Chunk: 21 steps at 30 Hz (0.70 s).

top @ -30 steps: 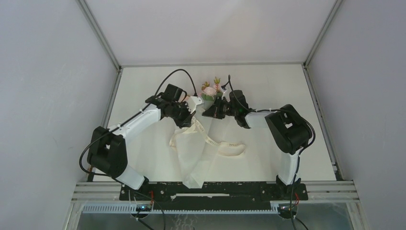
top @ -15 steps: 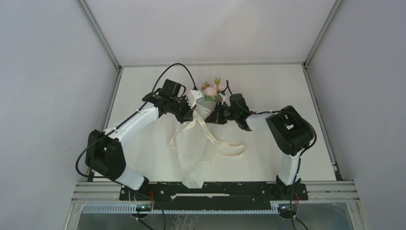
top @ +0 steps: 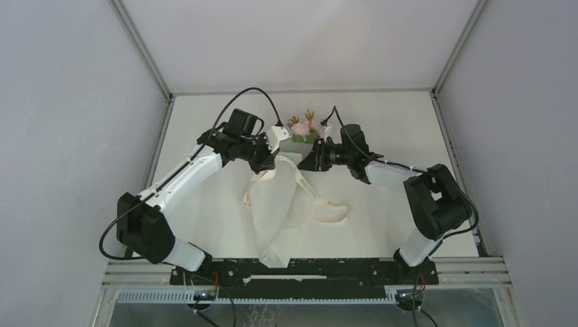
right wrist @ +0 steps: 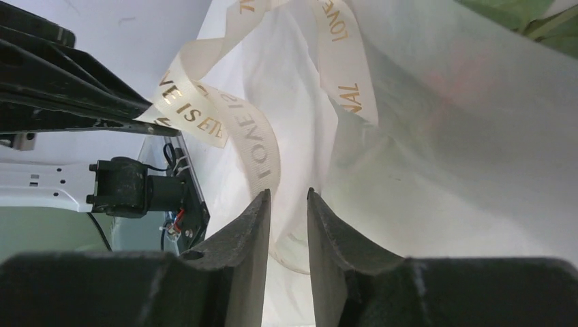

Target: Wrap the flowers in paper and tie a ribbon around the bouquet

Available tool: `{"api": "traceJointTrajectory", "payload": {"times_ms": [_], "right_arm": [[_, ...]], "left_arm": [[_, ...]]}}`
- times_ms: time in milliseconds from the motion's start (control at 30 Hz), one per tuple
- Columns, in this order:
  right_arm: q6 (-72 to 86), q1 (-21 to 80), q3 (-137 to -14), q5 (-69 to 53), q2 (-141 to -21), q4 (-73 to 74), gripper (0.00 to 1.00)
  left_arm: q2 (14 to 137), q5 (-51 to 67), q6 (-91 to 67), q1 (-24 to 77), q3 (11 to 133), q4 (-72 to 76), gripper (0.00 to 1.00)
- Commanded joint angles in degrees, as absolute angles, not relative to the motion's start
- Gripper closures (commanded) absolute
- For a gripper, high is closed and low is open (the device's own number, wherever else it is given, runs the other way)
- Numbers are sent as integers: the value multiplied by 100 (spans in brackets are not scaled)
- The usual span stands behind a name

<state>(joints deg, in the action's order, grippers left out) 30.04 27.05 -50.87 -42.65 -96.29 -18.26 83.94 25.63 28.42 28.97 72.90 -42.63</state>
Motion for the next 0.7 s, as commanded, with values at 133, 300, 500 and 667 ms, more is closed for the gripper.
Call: {"api": "traceJointTrajectory", "payload": {"times_ms": [133,300,500,667], "right_arm": [[3020,2474,-5183,-4450,-9247,-1940,65],[3273,2497,-5139,-3913,-9341,-1478,57],[4001,2548,-4659,-3989,-9480,-2370,32],[4443,2570,-4734,-3970,-9887,-2979,39]], "left_arm": [[8562,3058,3496,2953,6611,-3290,100],[9306,2848,3481,2953,6564,-3263,100],[9204,3093,3366,2987,6372,-3042,100],[9187,3079,3340,2997,6372,-3027,100]]}}
